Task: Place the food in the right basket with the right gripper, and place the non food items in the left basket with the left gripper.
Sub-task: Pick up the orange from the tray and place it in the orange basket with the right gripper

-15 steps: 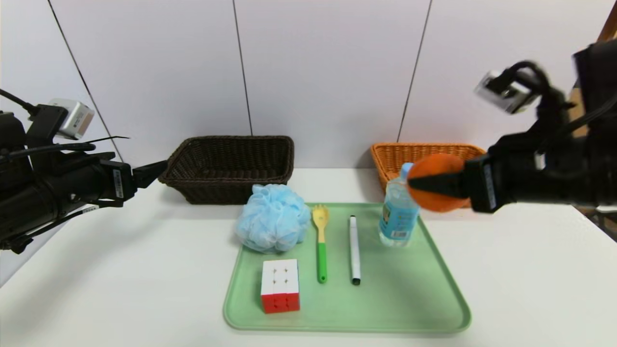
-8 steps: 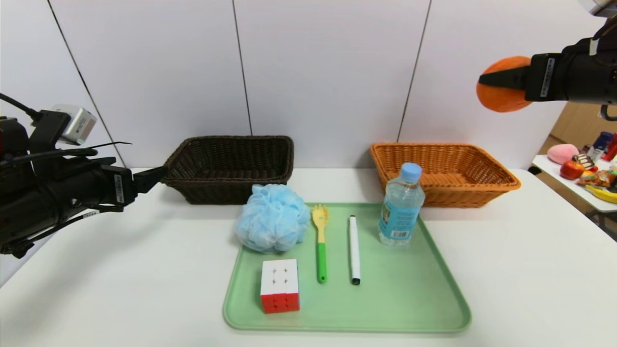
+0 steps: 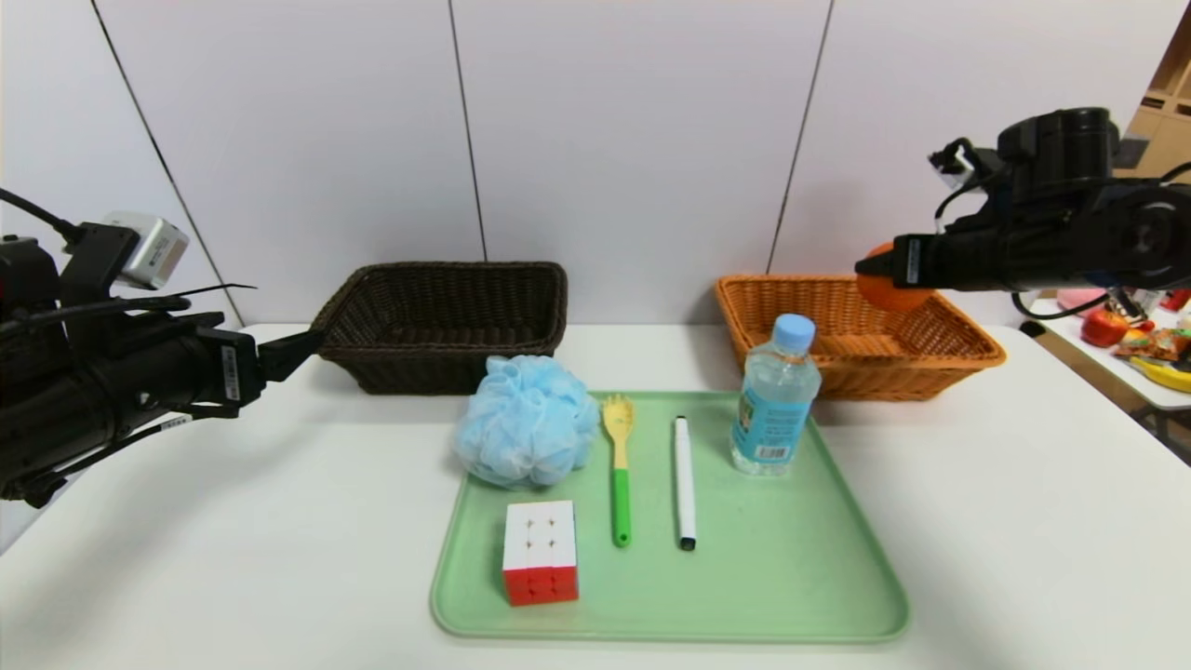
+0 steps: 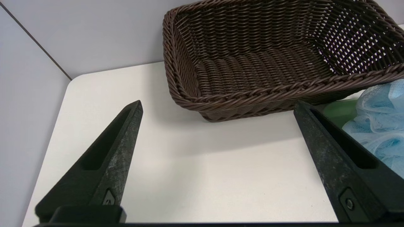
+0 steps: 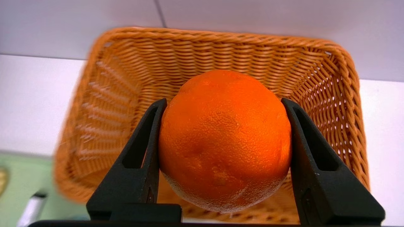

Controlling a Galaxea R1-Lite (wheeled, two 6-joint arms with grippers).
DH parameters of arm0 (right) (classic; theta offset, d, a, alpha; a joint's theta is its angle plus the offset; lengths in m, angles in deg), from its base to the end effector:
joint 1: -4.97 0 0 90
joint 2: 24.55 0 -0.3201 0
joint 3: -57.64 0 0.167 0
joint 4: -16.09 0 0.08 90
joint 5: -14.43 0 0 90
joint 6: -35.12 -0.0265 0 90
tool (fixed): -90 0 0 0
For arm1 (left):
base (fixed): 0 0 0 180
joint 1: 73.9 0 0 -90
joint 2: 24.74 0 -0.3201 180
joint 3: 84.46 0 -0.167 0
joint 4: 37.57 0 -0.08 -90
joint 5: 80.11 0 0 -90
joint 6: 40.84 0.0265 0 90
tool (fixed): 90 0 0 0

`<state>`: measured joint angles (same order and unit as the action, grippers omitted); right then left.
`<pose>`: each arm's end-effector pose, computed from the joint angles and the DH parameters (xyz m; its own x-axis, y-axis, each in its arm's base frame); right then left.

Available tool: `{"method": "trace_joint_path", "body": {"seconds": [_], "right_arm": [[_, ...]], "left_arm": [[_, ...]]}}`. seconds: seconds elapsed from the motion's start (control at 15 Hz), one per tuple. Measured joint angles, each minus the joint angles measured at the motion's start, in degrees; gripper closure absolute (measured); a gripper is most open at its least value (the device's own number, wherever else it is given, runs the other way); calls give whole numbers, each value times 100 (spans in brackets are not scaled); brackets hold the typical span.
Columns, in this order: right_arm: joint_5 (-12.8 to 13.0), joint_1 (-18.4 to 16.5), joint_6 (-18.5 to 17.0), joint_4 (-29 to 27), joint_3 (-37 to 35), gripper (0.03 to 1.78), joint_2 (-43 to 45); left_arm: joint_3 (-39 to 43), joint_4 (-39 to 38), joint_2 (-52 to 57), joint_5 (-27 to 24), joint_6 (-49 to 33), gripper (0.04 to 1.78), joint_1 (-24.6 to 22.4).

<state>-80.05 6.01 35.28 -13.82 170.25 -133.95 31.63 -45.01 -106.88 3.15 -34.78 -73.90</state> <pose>0.3680 0.0088 0.2635 0.8891 0.0943 -0.4479 -0.0891 0.9955 0.0326 0.2193 -0.0031 0.2449 0.9755 -0.1174 -0.1859 0.1344 0.9875 0.0819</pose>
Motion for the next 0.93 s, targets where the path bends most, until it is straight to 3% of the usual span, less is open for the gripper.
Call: {"method": "trace_joint_path", "body": {"seconds": [0.2, 0.6, 0.93], "right_arm": [[317, -161, -18, 44, 311, 71, -656], [508, -332, 24, 62, 433, 71, -1189], [525, -315, 41, 57, 411, 43, -1307]], "left_arm": [[50, -213, -22, 2, 5, 13, 0], [56, -349, -177, 0, 17, 13, -16], [56, -360, -245, -4, 13, 13, -16]]}}
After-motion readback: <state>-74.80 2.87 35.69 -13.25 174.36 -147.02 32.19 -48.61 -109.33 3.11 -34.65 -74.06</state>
